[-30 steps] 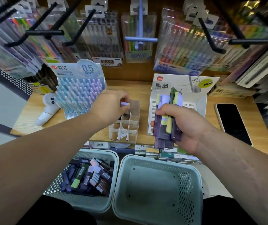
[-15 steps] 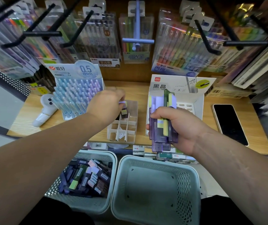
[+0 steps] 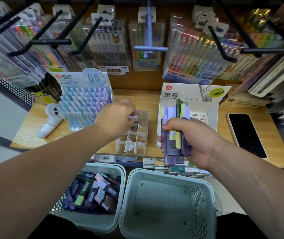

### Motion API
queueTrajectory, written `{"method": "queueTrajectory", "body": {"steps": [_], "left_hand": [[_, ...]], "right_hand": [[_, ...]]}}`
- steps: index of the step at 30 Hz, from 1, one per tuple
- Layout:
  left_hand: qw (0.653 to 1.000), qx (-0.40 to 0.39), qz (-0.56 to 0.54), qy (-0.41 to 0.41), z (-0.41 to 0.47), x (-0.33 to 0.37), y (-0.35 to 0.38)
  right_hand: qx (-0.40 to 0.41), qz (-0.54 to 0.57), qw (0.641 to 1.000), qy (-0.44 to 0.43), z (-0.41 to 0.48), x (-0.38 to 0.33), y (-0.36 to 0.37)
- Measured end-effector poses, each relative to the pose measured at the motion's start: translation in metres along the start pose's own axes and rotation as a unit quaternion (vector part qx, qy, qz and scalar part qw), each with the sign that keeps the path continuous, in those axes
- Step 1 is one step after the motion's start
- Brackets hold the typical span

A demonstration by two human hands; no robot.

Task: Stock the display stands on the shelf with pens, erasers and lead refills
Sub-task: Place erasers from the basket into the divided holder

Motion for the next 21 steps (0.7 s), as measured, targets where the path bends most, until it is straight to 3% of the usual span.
{"method": "queueTrajectory", "body": {"steps": [7,21], "left_hand": [[0.999,0.004,-0.039,-0.031,0.0056,-0.0071,-0.0049],[1.000,0.004,-0.008,-0.018,0.0012,-0.0038,-0.0075]], "right_hand": [[-0.010,-0.011,1.000,-0.010,0.0010,-0.0012,0.0017],[-0.013,-0.013,1.000,-0.019,0.0011,-0.0016,0.0008]]}}
Point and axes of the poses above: each hand's wrist, its own z-axis towards the middle knuckle, its own y-axis out of the palm, x = y × z, the point moved 7 cm from there along z, towards the middle knuckle, and after that the axes turned 1 degree about -z, right-handed, at the moved point
